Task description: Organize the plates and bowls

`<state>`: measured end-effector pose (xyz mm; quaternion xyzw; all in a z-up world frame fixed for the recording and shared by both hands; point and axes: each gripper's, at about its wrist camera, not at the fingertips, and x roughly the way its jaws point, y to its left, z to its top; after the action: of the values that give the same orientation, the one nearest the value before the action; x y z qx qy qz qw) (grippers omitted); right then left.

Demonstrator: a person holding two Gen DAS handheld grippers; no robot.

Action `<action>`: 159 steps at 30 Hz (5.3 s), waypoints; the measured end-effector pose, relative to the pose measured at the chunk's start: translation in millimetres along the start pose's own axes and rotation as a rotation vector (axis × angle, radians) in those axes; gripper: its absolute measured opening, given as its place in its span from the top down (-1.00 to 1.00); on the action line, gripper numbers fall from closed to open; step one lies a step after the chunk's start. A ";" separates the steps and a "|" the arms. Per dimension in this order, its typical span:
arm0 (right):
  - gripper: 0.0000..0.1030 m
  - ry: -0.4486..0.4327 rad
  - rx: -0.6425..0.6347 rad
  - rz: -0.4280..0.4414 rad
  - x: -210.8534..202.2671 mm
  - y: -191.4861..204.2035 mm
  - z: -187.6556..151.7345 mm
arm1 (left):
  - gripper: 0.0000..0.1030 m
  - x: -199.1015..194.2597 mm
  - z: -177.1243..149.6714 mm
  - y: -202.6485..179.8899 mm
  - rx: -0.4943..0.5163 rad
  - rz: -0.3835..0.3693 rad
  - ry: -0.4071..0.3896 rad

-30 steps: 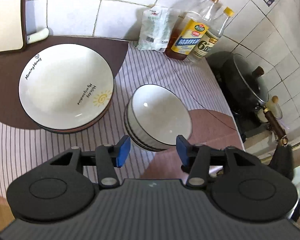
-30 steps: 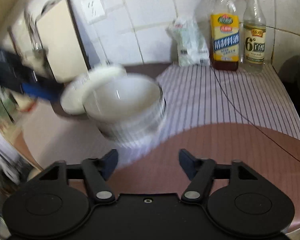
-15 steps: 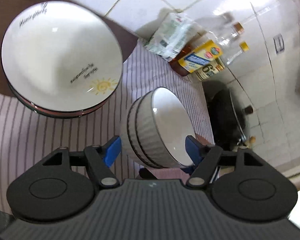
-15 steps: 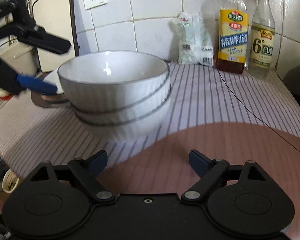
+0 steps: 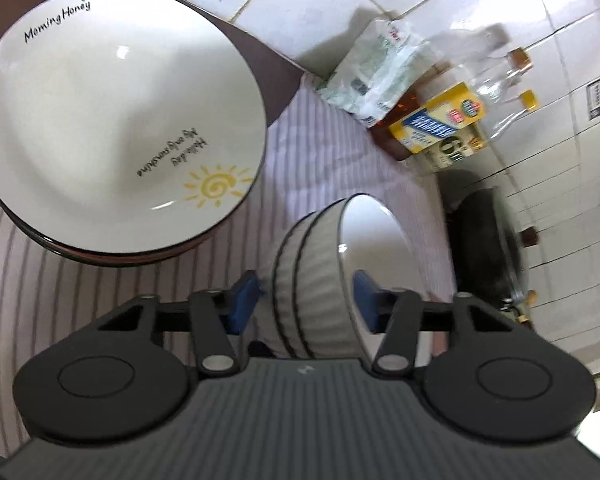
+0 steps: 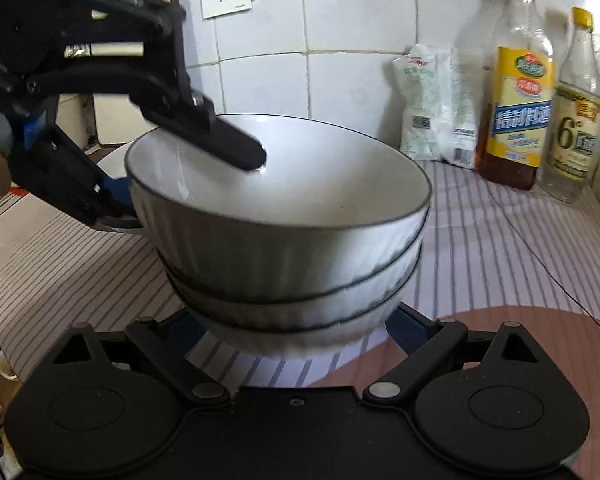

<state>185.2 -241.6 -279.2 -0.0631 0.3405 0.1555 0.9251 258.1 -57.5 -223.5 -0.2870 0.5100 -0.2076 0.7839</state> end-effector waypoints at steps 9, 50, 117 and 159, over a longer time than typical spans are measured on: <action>-0.93 -0.011 0.017 0.026 9.3 -2.1 1.5 | 0.27 11.3 -1.4 1.1 0.001 0.043 0.007; -0.91 -0.136 -0.089 0.118 -28.8 45.7 53.2 | 0.36 -93.7 7.2 -32.1 0.197 0.191 -0.121; -0.97 0.030 -0.307 -0.040 74.1 116.5 99.9 | 0.11 -87.3 109.8 24.5 0.123 0.369 -0.167; -1.00 0.131 0.186 -0.246 -156.7 56.4 161.5 | -1.00 -300.5 -11.8 -83.2 0.345 0.459 -0.324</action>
<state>152.3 -190.8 -55.3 -0.0285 0.4026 0.0043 0.9149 126.3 63.2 32.3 -0.0569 0.3873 -0.0603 0.9182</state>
